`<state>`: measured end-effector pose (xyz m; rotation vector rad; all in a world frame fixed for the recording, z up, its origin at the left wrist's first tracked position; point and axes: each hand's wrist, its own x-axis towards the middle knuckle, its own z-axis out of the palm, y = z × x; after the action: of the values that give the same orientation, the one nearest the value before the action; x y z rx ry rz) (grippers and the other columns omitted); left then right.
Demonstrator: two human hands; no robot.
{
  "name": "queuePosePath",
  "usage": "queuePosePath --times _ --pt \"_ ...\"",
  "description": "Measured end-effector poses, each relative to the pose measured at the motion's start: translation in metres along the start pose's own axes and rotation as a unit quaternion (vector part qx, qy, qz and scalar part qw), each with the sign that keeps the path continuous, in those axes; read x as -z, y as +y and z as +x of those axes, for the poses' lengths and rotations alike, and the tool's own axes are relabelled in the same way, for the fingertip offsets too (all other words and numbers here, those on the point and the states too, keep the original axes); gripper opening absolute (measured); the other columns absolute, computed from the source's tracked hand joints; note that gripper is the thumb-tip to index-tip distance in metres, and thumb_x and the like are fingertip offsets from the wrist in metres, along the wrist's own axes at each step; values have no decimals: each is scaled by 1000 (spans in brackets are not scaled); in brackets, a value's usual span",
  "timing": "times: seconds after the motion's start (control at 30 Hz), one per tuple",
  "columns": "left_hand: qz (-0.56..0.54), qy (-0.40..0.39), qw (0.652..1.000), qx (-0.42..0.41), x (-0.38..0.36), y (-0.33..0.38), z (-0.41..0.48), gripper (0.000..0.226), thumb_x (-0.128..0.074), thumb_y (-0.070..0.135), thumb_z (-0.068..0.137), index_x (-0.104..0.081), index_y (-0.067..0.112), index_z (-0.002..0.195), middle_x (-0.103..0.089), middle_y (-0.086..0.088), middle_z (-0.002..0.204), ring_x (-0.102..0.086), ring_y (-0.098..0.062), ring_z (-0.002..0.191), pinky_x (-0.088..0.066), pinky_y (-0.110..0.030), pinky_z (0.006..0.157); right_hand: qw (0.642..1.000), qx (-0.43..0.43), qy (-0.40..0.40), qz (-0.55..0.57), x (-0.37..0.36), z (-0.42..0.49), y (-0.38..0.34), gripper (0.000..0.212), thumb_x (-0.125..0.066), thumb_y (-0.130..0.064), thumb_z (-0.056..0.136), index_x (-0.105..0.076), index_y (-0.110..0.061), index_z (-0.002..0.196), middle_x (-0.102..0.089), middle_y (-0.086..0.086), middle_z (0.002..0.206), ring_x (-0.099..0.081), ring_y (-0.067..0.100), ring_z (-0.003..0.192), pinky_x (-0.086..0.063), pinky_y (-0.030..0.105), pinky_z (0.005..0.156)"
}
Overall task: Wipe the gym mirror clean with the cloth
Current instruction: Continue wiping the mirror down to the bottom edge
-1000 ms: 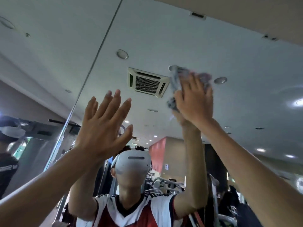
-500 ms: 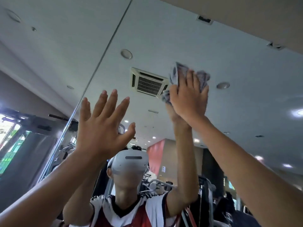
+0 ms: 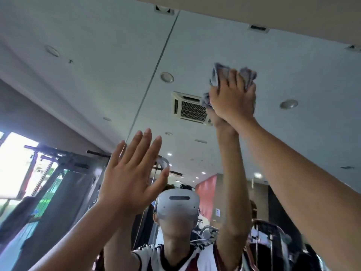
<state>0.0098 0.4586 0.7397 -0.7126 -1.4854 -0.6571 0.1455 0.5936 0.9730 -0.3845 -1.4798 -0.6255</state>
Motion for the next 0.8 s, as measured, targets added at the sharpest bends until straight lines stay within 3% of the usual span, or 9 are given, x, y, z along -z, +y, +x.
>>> queuePosePath --times 0.17,0.23,0.3,0.4,0.5,0.6,0.67,0.73,0.8 --pt "-18 -1 1000 11 0 0 -2 72 -20 63 99 -15 27 160 -7 1 168 1 -13 155 3 -37 124 915 388 -114 16 14 -43 40 64 -19 -48 91 -19 -42 154 -15 -10 165 -16 8 150 -12 43 117" --pt "-15 4 1000 9 -1 0 -2 71 -22 62 99 -15 26 160 -8 0 168 0 -13 155 2 -37 124 931 349 -103 6 17 -29 78 65 -21 -48 87 -19 -42 152 -19 -9 164 -19 9 150 -19 46 117" --pt "-17 2 1000 4 -2 0 -2 72 -23 61 98 -14 27 161 -6 1 168 0 -14 155 2 -37 125 981 183 -67 3 12 -6 90 71 -13 -51 83 -18 -41 153 -19 -5 165 -16 12 151 -19 51 117" --pt "-26 7 1000 4 -2 0 -1 70 -22 60 98 -12 29 161 -4 3 168 2 -12 155 2 -37 125 1000 6 -18 12 4 -4 35 70 -12 -46 89 -27 -28 155 -20 2 165 -14 19 152 -12 54 118" --pt "-37 8 999 13 -1 2 -3 66 -17 53 100 -12 27 160 -5 4 168 4 -10 155 1 -40 125 987 156 -37 7 2 -62 -9 69 -5 -47 93 -19 -28 158 -16 2 166 -12 20 153 -8 54 120" --pt "-43 -1 999 18 0 3 -8 67 -13 49 99 -13 21 160 -4 3 168 5 -10 155 -2 -44 125 898 427 -109 7 15 -123 25 62 -17 -48 95 -12 -40 155 -14 -5 165 -14 17 152 1 50 123" --pt "-45 3 999 19 1 4 -12 67 -13 48 100 -13 18 160 -4 1 168 5 -11 155 -1 -43 125 856 502 -122 -11 21 -113 66 60 -27 -43 94 -15 -44 153 -20 -9 162 -16 16 150 -3 48 122" --pt "-40 2 999 17 0 5 -16 68 -13 49 100 -12 18 160 -2 1 168 6 -11 155 1 -41 125 910 401 -106 -9 21 -82 95 62 -26 -43 91 -15 -45 152 -20 -9 162 -18 15 151 -16 56 119" --pt "-38 4 999 22 -2 5 -19 67 -12 49 100 -12 18 160 -2 0 168 6 -12 155 1 -41 125 977 203 -64 3 18 -56 86 67 -16 -46 88 -18 -39 154 -20 -4 164 -17 15 152 -20 57 116"
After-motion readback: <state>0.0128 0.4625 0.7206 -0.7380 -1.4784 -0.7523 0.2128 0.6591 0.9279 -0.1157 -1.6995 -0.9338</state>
